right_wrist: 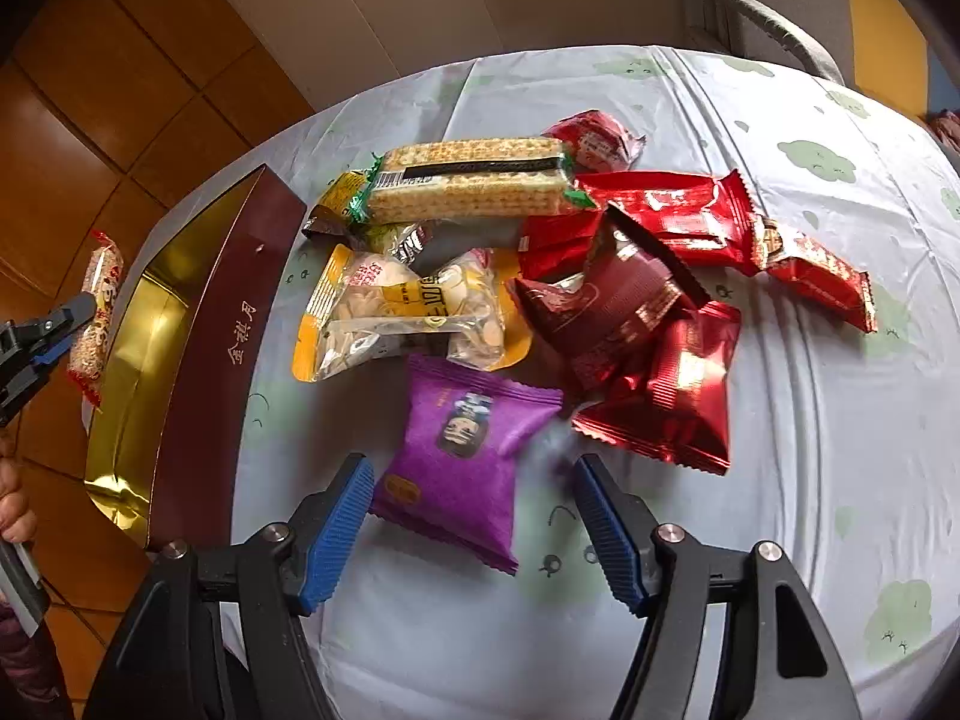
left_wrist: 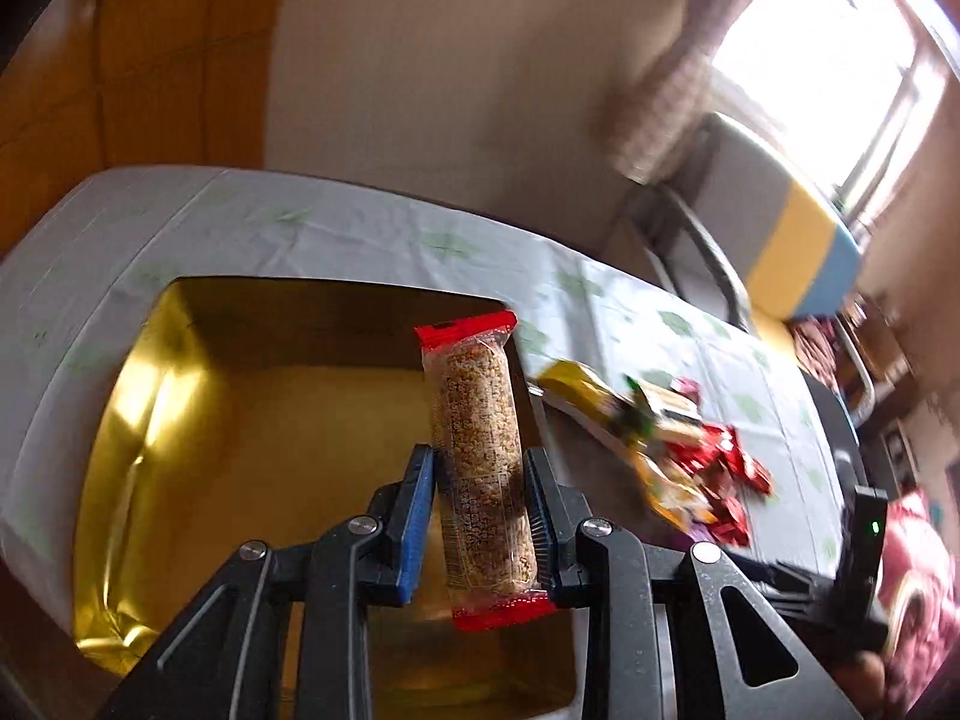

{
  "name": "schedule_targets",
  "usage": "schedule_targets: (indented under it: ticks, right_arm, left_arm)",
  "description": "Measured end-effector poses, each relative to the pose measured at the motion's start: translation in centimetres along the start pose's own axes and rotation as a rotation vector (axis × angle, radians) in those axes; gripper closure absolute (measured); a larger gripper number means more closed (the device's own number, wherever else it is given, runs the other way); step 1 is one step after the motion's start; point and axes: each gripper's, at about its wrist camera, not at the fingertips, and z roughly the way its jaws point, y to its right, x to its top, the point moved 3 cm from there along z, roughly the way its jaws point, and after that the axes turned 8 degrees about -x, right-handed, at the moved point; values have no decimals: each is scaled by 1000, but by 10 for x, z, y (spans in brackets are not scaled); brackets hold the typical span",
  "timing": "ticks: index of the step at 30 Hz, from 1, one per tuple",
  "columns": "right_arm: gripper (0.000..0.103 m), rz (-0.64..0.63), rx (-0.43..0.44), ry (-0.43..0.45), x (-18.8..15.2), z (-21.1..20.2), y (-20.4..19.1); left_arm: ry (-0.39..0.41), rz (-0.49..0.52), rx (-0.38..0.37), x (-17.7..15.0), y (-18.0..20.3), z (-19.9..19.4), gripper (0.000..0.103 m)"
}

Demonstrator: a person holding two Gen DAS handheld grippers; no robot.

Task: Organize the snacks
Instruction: 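Drop the granola bar into the tin with the left gripper while the right gripper grasps the purple pastry bag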

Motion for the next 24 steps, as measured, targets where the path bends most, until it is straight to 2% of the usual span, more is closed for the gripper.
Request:
schedule_targets:
  ticks: [1,2,7,13,16,20,24]
  right_arm:
    - [44,-10,-29,13,0,1,-2]
    - [61,-17,-57,20,-1,2,-3]
    - [63,-49,-73,38,-3,0,-2]
    - [64,-136,-102,52,-11,-3,-7]
    - [64,-176,-114,61,-15,0,-12]
    - [64,-223,-131,69,-19,-1,-16]
    - [64,-245,-128,80,-30,-4,-17]
  left_arm:
    - [0,-10,19,0,-8,1,73]
    - [-4,-19,34,1,-14,6,73]
    - [-68,-69,78,3,-34,47,73]
    - [-126,-49,91,5,-22,95,73]
    - [-127,-38,91,9,-14,103,72]
    - [-112,-40,71,9,-12,90,58]
    - [-76,19,133,-8,-5,65,58]
